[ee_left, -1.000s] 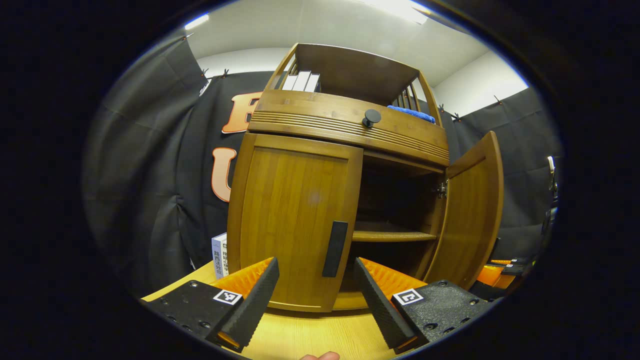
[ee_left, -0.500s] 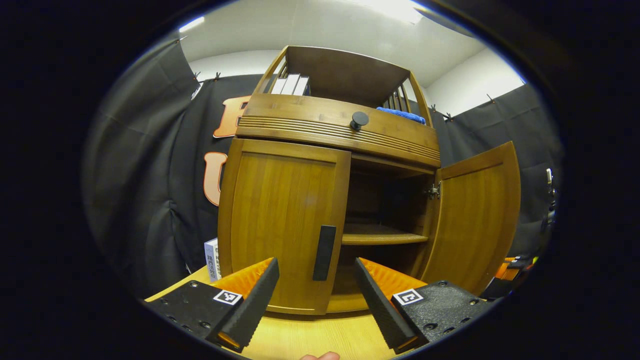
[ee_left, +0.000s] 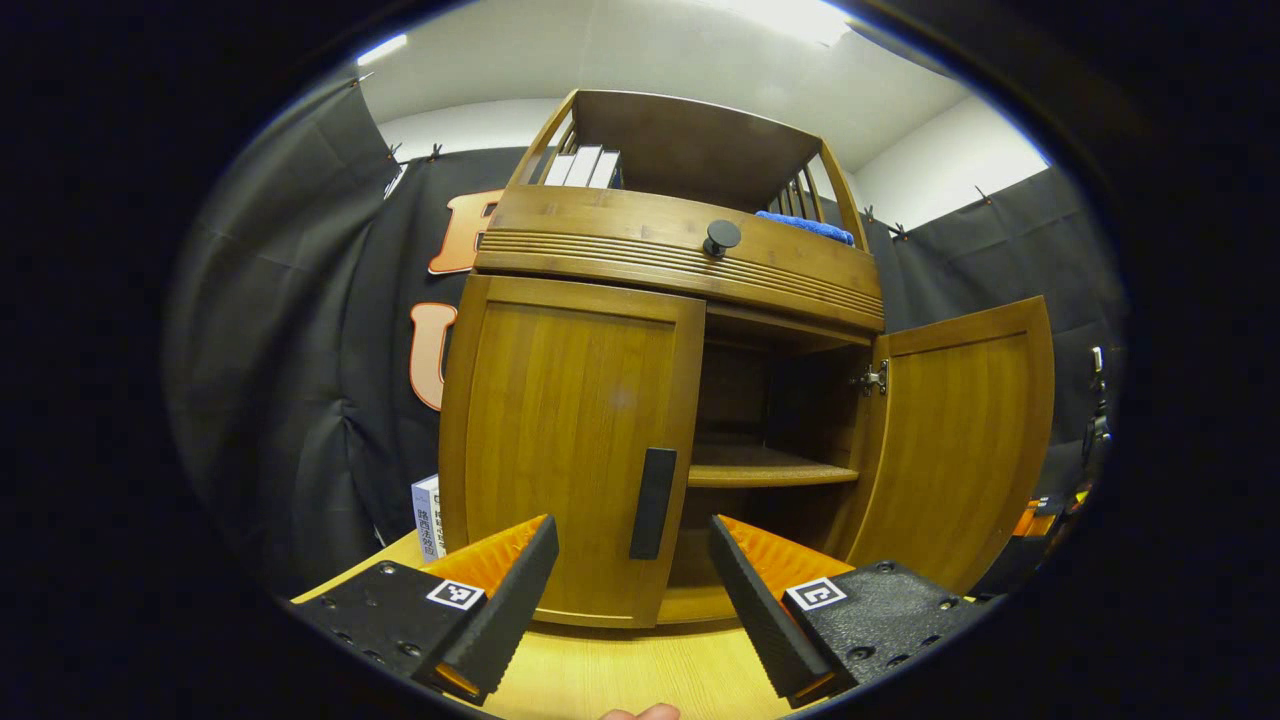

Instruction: Open the right door of the double-door shoe cabinet with the right hand, and open the left door with the left hand.

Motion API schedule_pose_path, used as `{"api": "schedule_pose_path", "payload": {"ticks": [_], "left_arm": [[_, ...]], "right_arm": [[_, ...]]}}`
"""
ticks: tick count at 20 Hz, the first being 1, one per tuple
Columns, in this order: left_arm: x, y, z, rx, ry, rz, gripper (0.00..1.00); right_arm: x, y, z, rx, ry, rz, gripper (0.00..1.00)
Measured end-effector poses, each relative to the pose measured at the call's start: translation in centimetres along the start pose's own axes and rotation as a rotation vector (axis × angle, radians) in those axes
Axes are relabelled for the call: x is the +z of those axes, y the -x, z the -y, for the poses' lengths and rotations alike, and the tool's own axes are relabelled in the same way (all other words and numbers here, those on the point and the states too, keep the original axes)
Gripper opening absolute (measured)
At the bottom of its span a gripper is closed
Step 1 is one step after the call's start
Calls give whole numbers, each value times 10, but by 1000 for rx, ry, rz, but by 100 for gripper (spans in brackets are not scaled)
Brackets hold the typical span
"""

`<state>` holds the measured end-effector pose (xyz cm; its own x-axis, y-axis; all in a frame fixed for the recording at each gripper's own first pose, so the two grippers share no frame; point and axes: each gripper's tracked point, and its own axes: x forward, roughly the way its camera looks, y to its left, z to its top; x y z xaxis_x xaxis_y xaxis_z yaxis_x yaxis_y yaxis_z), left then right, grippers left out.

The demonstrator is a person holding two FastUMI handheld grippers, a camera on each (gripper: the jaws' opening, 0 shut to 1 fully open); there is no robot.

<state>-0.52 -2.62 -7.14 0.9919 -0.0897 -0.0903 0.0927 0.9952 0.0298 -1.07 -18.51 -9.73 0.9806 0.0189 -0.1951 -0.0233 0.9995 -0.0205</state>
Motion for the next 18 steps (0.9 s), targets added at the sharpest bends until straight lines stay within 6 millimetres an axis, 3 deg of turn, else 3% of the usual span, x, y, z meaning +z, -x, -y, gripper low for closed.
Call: {"api": "schedule_pose_path", "payload": {"ticks": [2,5,7,11,13,14,15,16,17,18], "left_arm": [[-1,0,1,0,4,-2,95],[0,1,-1,4,11,-3,95],[-2,2,-1,5,17,-6,95],[-5,-2,3,-8,29,-18,92],[-4,-7,7,-21,26,-18,92],[-3,-10,8,-27,26,-16,92],[-1,-13,9,-28,26,-11,92],[-1,-16,9,-26,29,-9,92],[1,-20,8,-18,33,-6,92],[-1,-24,6,-7,32,-9,95]], "right_arm": [[-2,1,2,4,-5,-6,2],[-7,8,-1,-3,8,-11,13],[-9,16,5,-39,-10,-4,14],[-16,56,24,-196,13,0,13],[-5,79,24,-250,-6,28,14],[6,86,23,-278,-11,46,14],[16,94,19,-301,-21,70,27],[25,100,9,-303,-33,94,27],[33,102,-4,-282,-42,114,2],[36,101,-19,-259,-49,120,16]]}}
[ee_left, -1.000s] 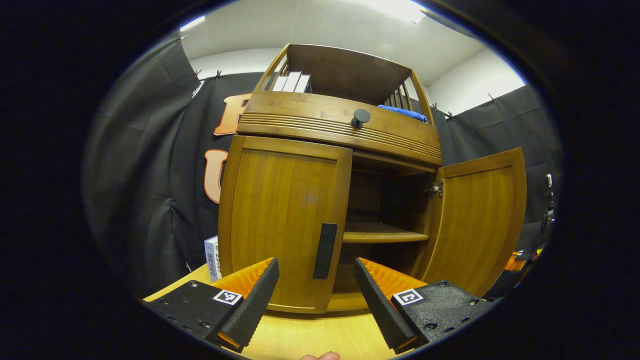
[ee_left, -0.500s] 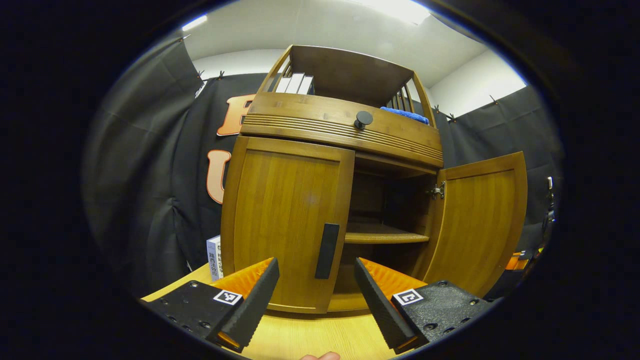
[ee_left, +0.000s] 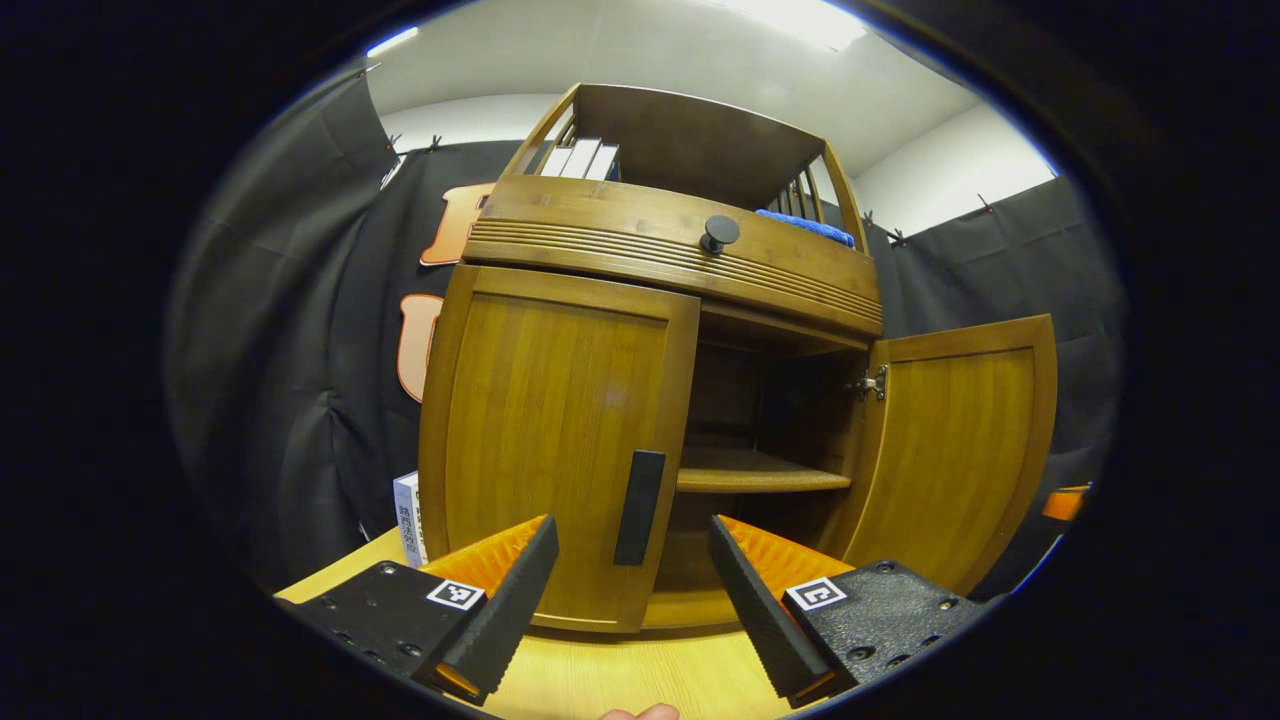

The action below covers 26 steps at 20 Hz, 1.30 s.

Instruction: Open the right door of the double-door shoe cabinet with the right hand, and open the left door with the left hand.

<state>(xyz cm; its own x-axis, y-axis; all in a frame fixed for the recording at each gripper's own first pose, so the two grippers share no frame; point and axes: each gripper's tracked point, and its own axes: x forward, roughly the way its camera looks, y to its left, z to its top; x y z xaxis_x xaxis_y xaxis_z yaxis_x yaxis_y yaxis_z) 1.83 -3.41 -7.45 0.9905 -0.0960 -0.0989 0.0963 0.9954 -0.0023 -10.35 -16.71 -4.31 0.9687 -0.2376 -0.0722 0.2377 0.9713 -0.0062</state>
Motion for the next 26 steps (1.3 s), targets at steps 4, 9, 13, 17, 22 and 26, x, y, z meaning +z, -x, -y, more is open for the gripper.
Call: {"api": "schedule_pose_path", "payload": {"ticks": [4,9,13,17,22,26], "left_arm": [[5,-26,-6,26,-7,14,95],[8,-64,-9,43,-11,54,92],[-9,-95,-7,34,-6,25,92],[-35,-125,-6,26,-5,-24,92],[-51,-159,-7,40,-48,-39,92],[-53,-162,-10,52,-72,-17,89]], "right_arm": [[-10,-5,-55,87,14,-15,2],[-22,-30,-106,152,47,-28,53],[-23,-30,-116,149,49,-30,94],[-25,-21,-115,153,46,-42,94],[-26,-18,-102,112,24,-51,94],[-20,-22,-91,93,17,-43,94]]}}
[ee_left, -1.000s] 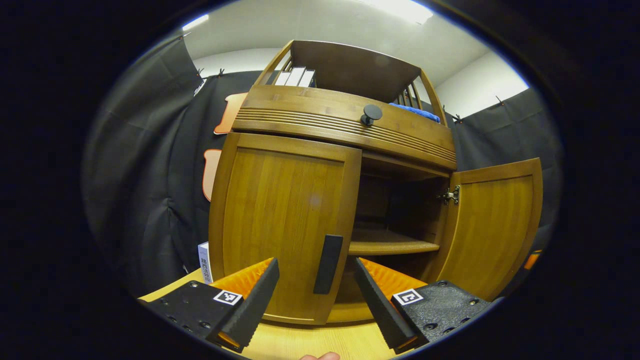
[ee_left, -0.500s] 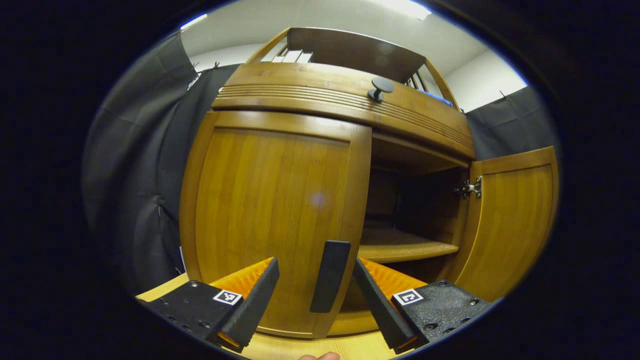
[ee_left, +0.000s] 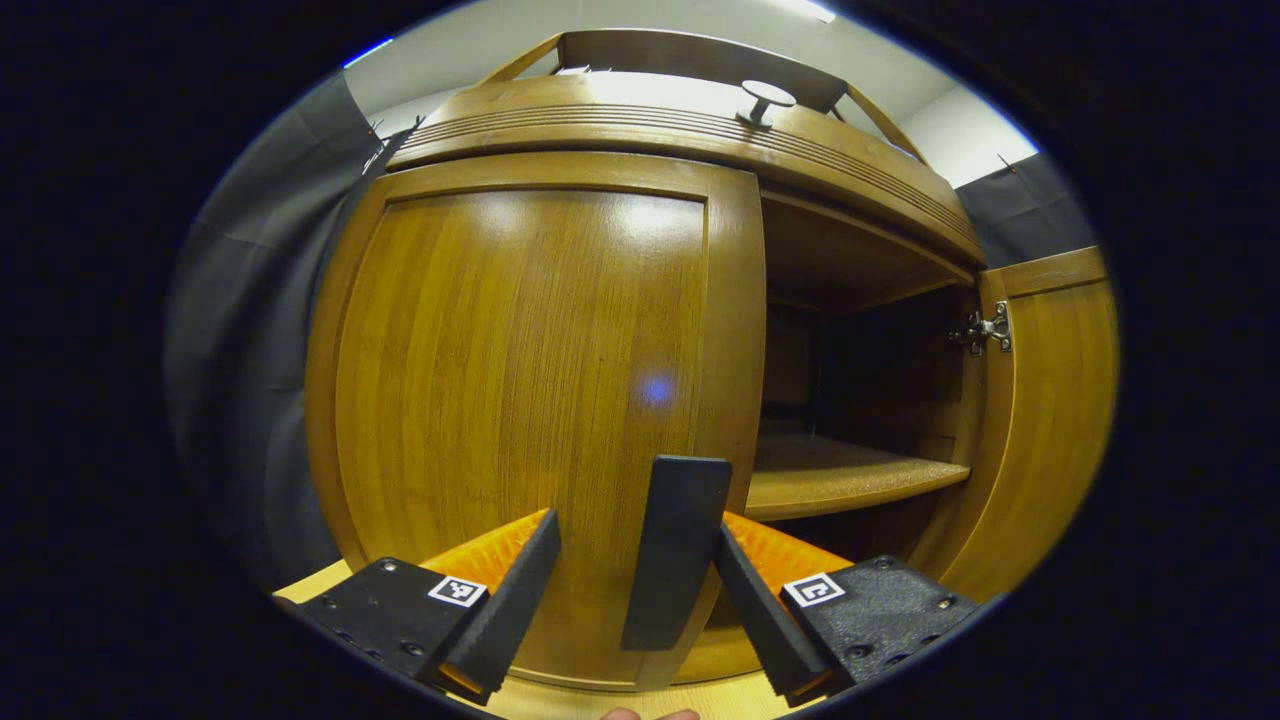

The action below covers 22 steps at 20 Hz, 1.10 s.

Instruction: Open the right door of the double-door shoe cabinet with the right hand, and open the left door with the left hand.

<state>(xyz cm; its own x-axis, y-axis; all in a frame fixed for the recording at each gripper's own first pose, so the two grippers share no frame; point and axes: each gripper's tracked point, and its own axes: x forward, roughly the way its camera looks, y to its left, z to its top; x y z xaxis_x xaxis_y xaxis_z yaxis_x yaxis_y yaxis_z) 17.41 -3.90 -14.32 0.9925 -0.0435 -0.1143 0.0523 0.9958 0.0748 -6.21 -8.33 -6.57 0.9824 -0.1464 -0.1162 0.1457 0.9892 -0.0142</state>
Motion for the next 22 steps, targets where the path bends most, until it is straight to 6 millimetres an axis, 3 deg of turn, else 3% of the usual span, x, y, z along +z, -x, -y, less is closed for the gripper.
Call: {"api": "schedule_pose_path", "payload": {"ticks": [2,3,5,8,11,13,18,22], "left_arm": [[0,1,5,-15,-1,-2,87],[0,-1,10,-24,-2,-5,79],[-4,-3,26,-63,-12,-24,59],[-2,-1,22,-60,-43,-34,29],[-2,3,23,-80,-46,-46,27],[-1,17,22,-87,-43,-64,27],[9,81,3,-41,-39,-93,27],[20,139,-31,33,-47,-90,27]], "right_arm": [[1,-3,3,1,-7,-2,98],[1,-5,4,3,-6,-3,100],[3,-5,5,2,-6,1,94],[4,-5,5,0,-4,6,94],[4,-5,1,8,-3,10,94],[5,-4,0,11,3,15,94],[9,-8,3,16,-1,28,94],[11,-17,5,32,-7,33,94]]}}
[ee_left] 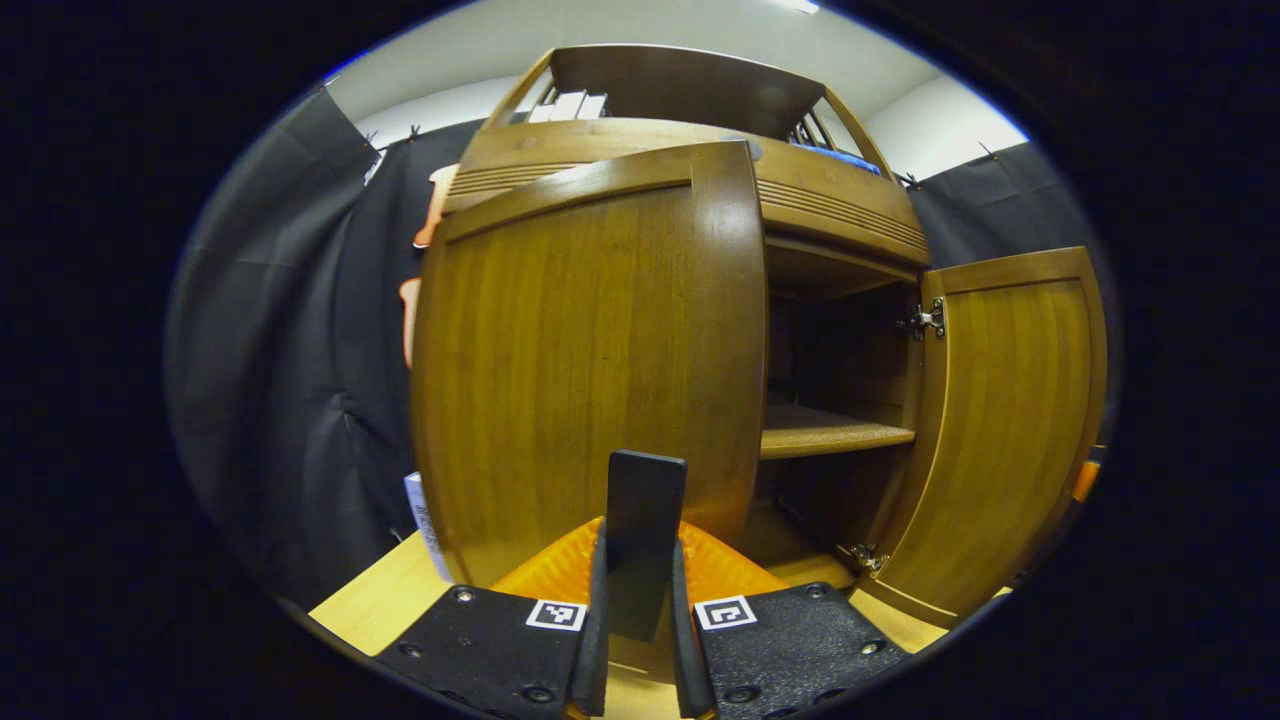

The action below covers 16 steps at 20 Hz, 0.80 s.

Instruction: Open the right door of the double-door shoe cabinet with the right hand, and open the left door with the left hand.

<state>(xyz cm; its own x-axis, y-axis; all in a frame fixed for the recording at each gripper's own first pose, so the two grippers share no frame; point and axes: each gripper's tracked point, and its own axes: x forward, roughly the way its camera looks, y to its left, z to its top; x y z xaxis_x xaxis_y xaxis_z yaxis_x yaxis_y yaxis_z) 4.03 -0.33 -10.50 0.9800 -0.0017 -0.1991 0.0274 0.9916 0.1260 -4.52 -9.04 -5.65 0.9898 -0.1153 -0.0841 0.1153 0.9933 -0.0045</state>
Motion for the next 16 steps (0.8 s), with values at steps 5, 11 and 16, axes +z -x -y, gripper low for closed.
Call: {"api": "schedule_pose_path", "payload": {"ticks": [5,11,16], "left_arm": [[0,59,-69,139,-47,1,21],[4,85,-140,277,-95,39,4],[5,87,-156,212,-93,77,4]], "right_arm": [[-2,-13,-9,40,10,-7,93],[-12,-27,-40,118,22,-26,92],[-16,-24,-56,151,46,-36,92]]}}
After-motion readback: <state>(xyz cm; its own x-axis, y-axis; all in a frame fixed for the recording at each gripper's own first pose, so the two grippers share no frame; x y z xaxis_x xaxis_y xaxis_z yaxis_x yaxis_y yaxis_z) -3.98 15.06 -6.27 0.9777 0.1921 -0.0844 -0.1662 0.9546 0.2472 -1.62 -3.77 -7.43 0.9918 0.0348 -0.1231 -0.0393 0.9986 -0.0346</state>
